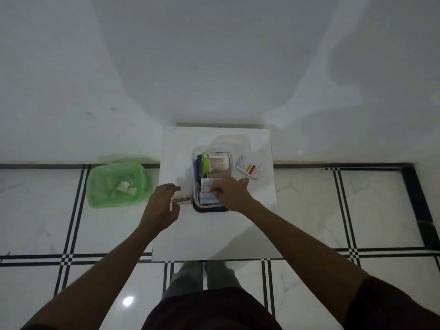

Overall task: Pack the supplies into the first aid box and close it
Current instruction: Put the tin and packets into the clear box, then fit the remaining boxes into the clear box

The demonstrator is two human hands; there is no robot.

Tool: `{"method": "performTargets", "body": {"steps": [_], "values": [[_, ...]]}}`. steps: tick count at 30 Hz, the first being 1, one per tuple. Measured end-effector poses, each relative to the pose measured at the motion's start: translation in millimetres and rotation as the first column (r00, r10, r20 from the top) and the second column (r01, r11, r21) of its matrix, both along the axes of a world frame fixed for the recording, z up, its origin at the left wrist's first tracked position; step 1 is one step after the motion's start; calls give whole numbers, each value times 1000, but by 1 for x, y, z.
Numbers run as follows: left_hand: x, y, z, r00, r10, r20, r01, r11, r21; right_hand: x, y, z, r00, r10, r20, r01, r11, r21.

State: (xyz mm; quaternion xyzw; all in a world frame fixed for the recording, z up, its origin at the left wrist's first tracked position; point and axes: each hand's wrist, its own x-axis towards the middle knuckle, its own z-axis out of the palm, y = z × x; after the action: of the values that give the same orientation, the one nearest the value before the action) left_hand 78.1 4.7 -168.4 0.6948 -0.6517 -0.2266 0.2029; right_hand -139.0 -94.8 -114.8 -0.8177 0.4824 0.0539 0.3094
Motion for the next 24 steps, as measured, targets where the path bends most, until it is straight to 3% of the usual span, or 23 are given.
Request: {"method": "performTargets", "body": {"steps": [4,7,10,13,15,18,21,24], "values": [[19,10,-22,984,-135,119,95,950,298,2,0,-11,999,23,-28,-28,978,-205],[15,5,-28,974,-126,186,53,934,352,-8,5,-20,1000,-9,15,13,947,-320],[10,-3,-31,962,-104,254,8,936,353,-19,5,-17,970,-127,209,193,923,-332],[11,-5,-26,980,34,197,-107,921,375,-39,-7,-10,844,-394,364,487,848,-211],[13,-6,-16,966,234,106,-257,898,357,-57,-21,-15,784,-532,321,601,780,-174],[17,-14,8,881,471,-46,-445,857,259,-80,-44,-29,796,-593,117,603,793,-87],[6,-32,42,790,593,-159,-555,800,228,-88,-61,-45,852,-523,-8,522,851,-49],[-19,-53,64,763,595,-252,-536,801,266,-85,-70,-56,881,-465,-91,463,885,-45]]}}
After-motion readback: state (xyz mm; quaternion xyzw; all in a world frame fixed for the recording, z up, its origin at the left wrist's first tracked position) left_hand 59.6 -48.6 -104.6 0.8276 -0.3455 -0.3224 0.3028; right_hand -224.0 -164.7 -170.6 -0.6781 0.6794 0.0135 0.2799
